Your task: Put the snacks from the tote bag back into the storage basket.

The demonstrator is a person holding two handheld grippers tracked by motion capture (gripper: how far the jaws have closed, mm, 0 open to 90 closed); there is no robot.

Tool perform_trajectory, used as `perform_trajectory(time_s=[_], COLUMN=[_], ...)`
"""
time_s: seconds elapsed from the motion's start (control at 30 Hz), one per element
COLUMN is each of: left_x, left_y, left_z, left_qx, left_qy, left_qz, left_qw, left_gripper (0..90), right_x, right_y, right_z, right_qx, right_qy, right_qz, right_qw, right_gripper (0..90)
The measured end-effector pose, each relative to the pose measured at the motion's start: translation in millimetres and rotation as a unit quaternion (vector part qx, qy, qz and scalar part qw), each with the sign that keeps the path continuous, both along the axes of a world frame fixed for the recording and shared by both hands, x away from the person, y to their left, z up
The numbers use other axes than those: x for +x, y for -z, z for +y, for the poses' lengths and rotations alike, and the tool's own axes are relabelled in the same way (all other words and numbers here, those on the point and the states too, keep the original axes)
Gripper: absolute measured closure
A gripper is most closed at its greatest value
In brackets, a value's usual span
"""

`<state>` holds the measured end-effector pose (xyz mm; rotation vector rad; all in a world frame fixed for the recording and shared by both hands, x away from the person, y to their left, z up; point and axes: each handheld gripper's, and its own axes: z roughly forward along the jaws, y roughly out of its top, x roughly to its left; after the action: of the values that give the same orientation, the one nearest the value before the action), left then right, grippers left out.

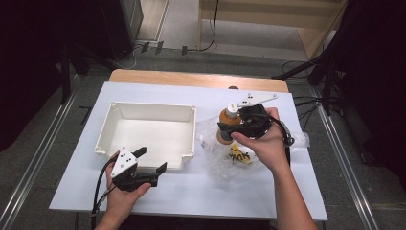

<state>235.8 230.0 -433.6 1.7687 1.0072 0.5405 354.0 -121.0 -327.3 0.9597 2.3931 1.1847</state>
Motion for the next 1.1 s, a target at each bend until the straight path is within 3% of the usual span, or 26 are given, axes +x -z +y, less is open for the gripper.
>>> perform_trajectory(time_s=[0.2, 0.47, 0.63, 0.8, 1.1], left_x=[-5.5, -12.3, -15.4, -17.7, -19.8], left_y=[-0.5, -0.9, -1.1, -3.2, -3.5], left_z=[12.4, 33.3, 46.6, 59.9, 71.6], left_qx=[0.008, -0.009, -0.009, -0.027, -0.025], left_qy=[-0.007, -0.030, -0.039, -0.050, -0.058], left_qz=[-0.002, -0.006, -0.006, -0.005, -0.009], left_qw=[0.9999, 0.9995, 0.9992, 0.9984, 0.9980], left_gripper=[9.9, 10.0, 10.0, 10.5, 11.7], right_x=[2.6, 5.3, 6.4, 7.9, 7.9], right_y=[-2.3, -3.7, -3.2, -3.7, -9.3], right_z=[6.0, 15.4, 21.0, 28.3, 38.4], right_qx=[0.001, -0.001, 0.001, 0.000, 0.001], right_qy=[-0.003, -0.006, -0.011, -0.013, -0.017], right_qz=[0.001, 0.002, 0.003, 0.004, 0.002], right_qw=[1.0000, 1.0000, 0.9999, 0.9999, 0.9998], right_gripper=[30.7, 30.7, 30.7, 30.7, 30.7])
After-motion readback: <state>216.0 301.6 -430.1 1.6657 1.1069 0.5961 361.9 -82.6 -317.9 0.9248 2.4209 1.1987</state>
